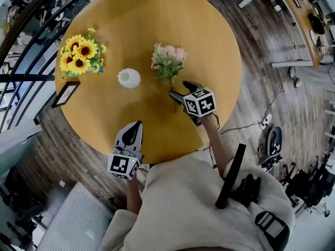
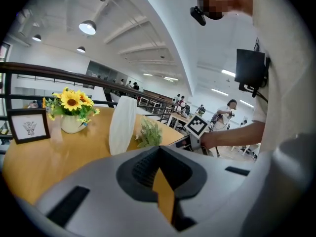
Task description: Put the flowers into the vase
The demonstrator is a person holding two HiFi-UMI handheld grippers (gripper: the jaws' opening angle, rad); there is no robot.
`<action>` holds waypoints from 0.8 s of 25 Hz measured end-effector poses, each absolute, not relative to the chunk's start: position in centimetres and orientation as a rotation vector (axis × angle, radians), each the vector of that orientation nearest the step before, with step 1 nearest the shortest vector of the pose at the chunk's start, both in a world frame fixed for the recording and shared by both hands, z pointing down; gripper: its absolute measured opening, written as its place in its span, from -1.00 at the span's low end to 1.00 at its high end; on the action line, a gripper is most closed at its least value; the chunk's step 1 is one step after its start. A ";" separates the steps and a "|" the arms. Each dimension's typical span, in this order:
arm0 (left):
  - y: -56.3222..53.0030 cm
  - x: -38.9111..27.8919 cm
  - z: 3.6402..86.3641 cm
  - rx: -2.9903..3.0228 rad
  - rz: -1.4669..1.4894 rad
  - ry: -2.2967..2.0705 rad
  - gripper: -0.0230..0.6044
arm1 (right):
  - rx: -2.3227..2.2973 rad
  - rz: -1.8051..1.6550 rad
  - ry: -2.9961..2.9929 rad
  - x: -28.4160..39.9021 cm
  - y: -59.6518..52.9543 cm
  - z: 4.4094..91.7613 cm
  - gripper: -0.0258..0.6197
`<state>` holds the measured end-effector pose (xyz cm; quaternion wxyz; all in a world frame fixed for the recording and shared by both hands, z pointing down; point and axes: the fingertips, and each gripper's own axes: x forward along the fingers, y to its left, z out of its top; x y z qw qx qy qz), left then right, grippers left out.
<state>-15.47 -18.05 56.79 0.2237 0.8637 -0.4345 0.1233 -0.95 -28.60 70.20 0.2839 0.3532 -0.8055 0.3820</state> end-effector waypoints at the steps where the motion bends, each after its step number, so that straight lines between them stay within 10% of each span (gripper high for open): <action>1: -18.1 -15.6 56.8 2.378 0.342 -1.206 -0.91 | 0.941 1.056 -2.135 -1.2 -29.3 70.7 0.12; 8: -18.4 -17.0 56.3 2.348 0.340 -1.268 -0.91 | 0.898 1.148 -2.137 -3.9 -32.5 71.7 0.05; 14: -18.4 -18.2 56.1 2.330 0.340 -1.303 -0.91 | 0.925 1.129 -2.139 -4.1 -33.0 73.0 -0.78; 20: -18.6 -18.0 55.9 2.348 0.326 -1.300 -0.91 | 0.943 1.003 -2.302 -4.6 -33.6 69.7 -0.81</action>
